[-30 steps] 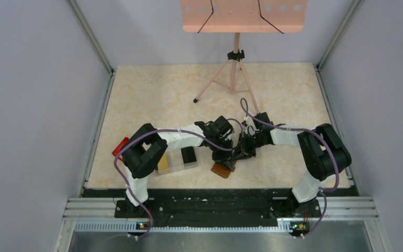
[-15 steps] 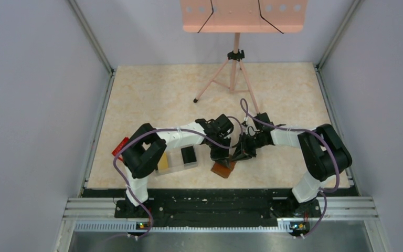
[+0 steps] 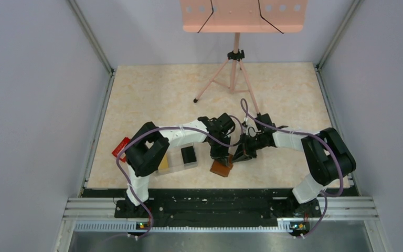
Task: Put the credit cards into the card holder
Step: Close the card holder at the center of the board.
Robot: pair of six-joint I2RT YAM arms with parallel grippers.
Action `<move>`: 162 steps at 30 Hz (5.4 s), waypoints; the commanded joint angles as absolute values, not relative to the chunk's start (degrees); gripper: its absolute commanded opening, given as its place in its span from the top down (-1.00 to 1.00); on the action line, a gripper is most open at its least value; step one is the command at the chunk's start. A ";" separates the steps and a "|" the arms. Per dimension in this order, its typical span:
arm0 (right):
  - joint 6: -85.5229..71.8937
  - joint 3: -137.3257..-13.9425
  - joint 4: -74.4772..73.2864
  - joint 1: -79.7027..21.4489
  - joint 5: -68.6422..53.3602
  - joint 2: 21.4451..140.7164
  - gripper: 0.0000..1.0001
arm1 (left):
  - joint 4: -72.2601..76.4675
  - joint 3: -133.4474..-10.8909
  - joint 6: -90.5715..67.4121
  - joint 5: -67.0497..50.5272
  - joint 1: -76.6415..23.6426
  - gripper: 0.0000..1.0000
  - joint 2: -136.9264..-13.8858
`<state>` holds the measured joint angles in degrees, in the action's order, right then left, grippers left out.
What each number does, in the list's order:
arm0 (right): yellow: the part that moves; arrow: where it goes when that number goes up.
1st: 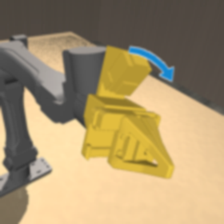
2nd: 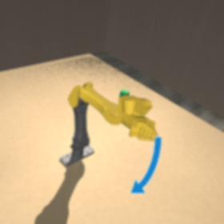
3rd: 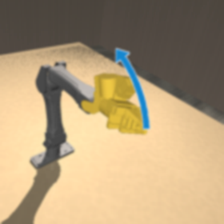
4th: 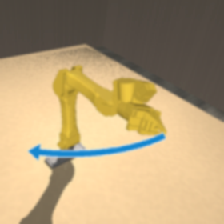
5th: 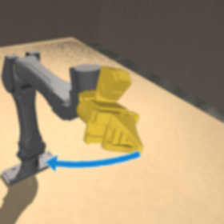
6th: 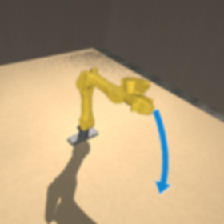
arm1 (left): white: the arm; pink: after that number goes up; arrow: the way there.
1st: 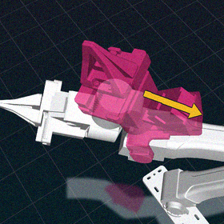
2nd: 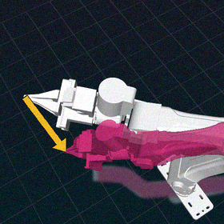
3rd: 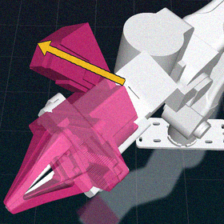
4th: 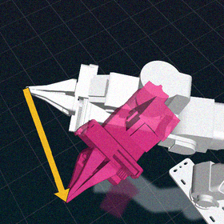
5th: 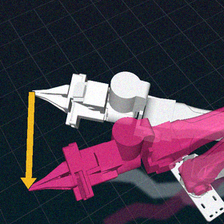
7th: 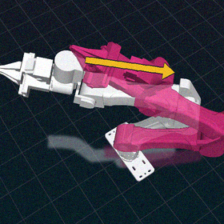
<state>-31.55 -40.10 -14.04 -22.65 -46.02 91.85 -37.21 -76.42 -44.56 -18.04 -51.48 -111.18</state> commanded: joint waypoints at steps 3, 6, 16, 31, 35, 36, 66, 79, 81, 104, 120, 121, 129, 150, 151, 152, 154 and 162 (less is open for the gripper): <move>-31.14 -39.29 -11.34 -24.12 -48.69 90.99 1.00 | -40.77 -79.39 -42.98 -14.27 -51.50 1.00 -112.11; -31.65 -39.29 -10.48 -24.87 -48.08 92.28 1.00 | -40.83 -79.55 -42.56 -14.41 -51.48 1.00 -112.24; -32.64 -40.30 -11.01 -26.46 -43.38 96.23 1.00 | -39.77 -79.76 -42.22 -15.33 -51.42 0.31 -109.47; -33.04 -40.47 -11.34 -26.54 -42.93 96.64 1.00 | -38.73 -78.13 -42.30 -16.34 -50.71 0.85 -109.69; -33.28 -40.80 -11.34 -26.54 -43.37 96.15 1.00 | -38.89 -78.24 -42.22 -16.44 -50.71 0.78 -110.19; -33.37 -40.88 -11.34 -26.50 -43.43 96.13 1.00 | -38.93 -78.19 -42.22 -16.44 -50.71 0.72 -110.34; -34.76 -44.11 -11.57 -26.53 -45.15 89.23 1.00 | -42.72 -79.76 -40.45 -11.24 -50.71 1.00 -108.63; -37.47 -43.81 -5.83 -26.54 -44.96 94.42 1.00 | -45.37 -82.08 -39.05 -8.78 -50.62 1.00 -109.67; -38.24 -44.61 -4.32 -26.72 -44.90 96.13 1.00 | -45.42 -82.01 -38.81 -9.15 -50.62 1.00 -109.64; -38.14 -46.23 -4.57 -28.77 -40.16 101.95 1.00 | -47.55 -80.56 -40.92 -4.79 -49.53 1.00 -109.10; -37.63 -45.52 -3.83 -28.81 -42.69 97.37 1.00 | -46.78 -77.72 -42.57 -6.41 -48.78 1.00 -110.65; -37.85 -44.80 -3.17 -28.93 -43.54 96.04 1.00 | -46.42 -77.04 -42.76 -7.07 -48.78 1.00 -110.52; -38.32 -43.86 -2.16 -31.53 -44.36 94.57 1.00 | -45.72 -76.30 -43.41 -7.56 -48.78 1.00 -110.18; -33.27 -45.53 -13.85 -35.43 -28.63 99.94 1.00 | -44.38 -70.63 -45.12 -6.60 -48.87 1.00 -111.15; -33.22 -45.53 -14.15 -35.52 -28.12 100.20 1.00 | -44.38 -70.34 -45.17 -6.47 -48.87 1.00 -111.25; -33.20 -45.53 -14.53 -35.59 -27.53 100.42 1.00 | -44.51 -70.11 -45.31 -6.17 -48.87 1.00 -111.51; -33.20 -45.55 -14.76 -35.60 -27.48 101.01 1.00 | -44.70 -69.60 -45.67 -5.76 -48.87 1.00 -111.85; -35.02 -43.41 -10.24 -35.62 -30.54 94.39 1.00 | -46.77 -66.77 -47.27 -2.10 -48.87 1.00 -111.81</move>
